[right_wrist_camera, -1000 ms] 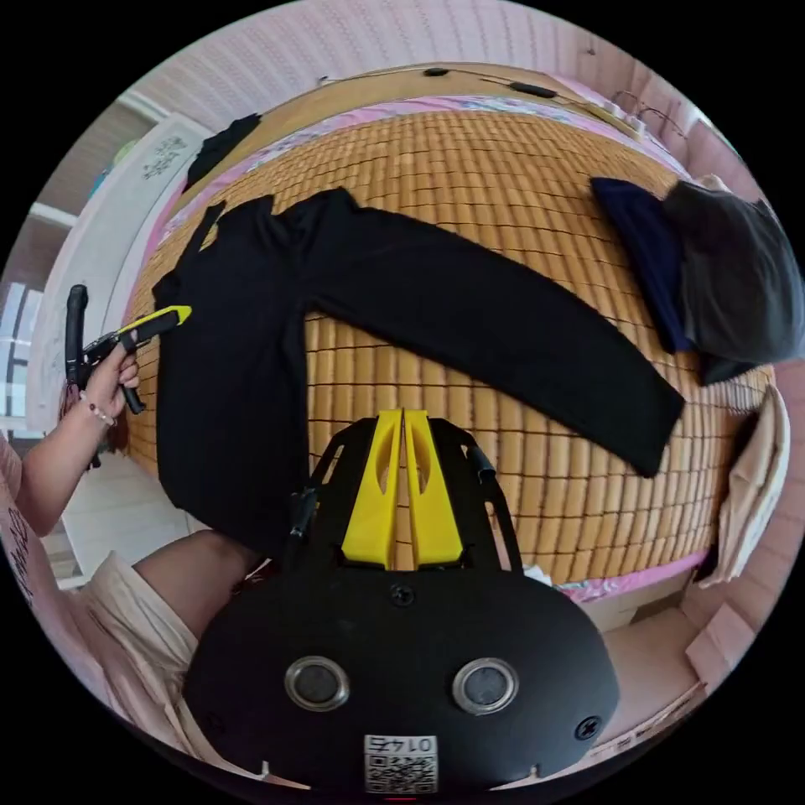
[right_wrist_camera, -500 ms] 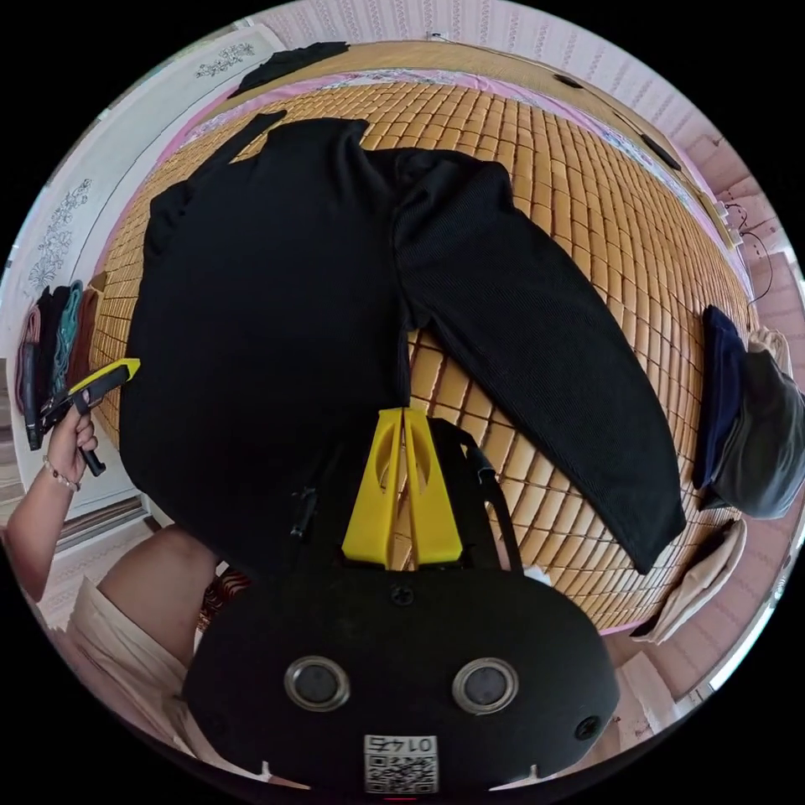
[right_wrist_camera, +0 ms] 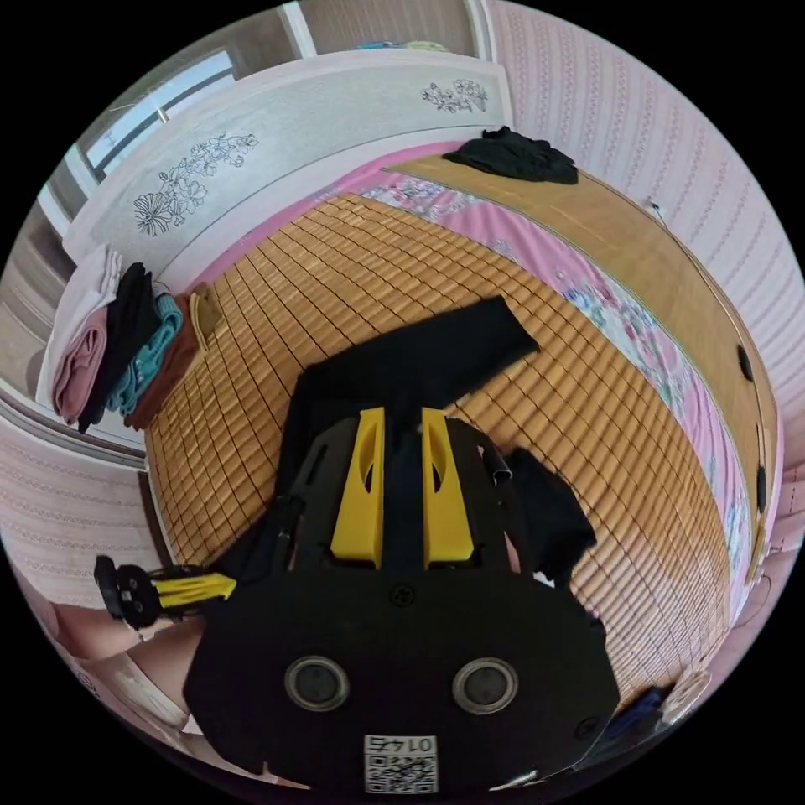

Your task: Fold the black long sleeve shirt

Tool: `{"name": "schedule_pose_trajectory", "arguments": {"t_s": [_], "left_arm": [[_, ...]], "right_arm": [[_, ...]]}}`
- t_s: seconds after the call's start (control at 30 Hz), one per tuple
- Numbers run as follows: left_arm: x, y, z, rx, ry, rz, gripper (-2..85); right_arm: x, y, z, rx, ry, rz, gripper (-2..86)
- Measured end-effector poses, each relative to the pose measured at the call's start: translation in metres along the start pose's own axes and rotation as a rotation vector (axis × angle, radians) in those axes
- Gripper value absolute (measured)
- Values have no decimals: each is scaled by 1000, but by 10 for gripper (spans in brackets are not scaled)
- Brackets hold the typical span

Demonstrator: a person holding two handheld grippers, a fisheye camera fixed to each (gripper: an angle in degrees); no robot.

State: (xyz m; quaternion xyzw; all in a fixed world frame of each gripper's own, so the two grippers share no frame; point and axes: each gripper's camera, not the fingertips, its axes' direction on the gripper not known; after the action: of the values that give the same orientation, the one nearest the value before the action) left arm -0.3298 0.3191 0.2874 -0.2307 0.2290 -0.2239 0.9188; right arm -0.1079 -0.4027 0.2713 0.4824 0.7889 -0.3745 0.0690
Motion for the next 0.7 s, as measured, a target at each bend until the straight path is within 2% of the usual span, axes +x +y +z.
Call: {"name": "schedule_pose_trajectory", "arguments": {"t_s": [0.07,0.2,0.3,0.43,0.53,0.57,0.63,0.7], "left_arm": [[-6,8,-6,14,35,-25,-10],[-13,18,-16,19,56,-42,-10],[-23,27,-33,46,79,-69,-10],[-40,44,-59,85,113,-96,-10],[-52,57,-76,88,91,-107,-10],[-57,62,-83,91,86,-117,-10],[-64,70,-97,107,78,-134,-10],[-70,78,-114,127,65,-149,-10]], "right_arm": [[-17,-40,43,-19,-7,-2,78],[-30,-75,147,-228,71,75,77],[-36,-69,159,-156,150,45,41],[-45,-66,176,-196,178,-95,4],[-46,-58,166,-145,70,-171,-2],[-46,-55,155,-114,-21,-192,-3],[-50,-48,128,-53,-275,-270,-3],[-62,-33,84,10,-719,-499,-1]]}}
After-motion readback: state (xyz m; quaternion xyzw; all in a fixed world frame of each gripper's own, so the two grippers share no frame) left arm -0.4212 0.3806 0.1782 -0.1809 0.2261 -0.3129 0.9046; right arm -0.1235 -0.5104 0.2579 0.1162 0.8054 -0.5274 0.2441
